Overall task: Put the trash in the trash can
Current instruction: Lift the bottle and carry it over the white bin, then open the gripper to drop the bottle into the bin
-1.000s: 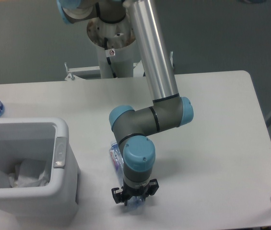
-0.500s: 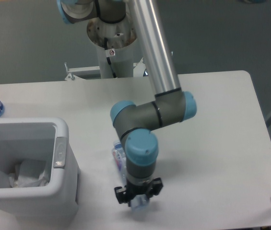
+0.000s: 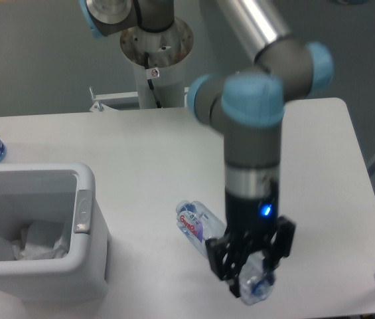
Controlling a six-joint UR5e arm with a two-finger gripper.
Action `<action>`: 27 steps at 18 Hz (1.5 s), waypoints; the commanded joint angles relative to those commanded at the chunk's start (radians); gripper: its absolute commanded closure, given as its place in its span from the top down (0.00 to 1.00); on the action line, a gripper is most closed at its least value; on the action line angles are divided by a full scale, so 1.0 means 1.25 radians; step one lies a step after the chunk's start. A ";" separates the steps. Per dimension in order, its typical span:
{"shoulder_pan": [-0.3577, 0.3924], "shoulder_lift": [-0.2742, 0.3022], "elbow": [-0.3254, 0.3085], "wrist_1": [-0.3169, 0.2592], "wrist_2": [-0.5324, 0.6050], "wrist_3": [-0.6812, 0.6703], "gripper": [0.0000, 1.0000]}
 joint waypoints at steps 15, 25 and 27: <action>-0.279 0.005 -0.054 0.039 -0.003 0.075 0.95; -0.175 0.053 -0.087 0.039 0.024 0.098 1.00; -0.127 0.054 -0.077 0.034 0.028 0.112 1.00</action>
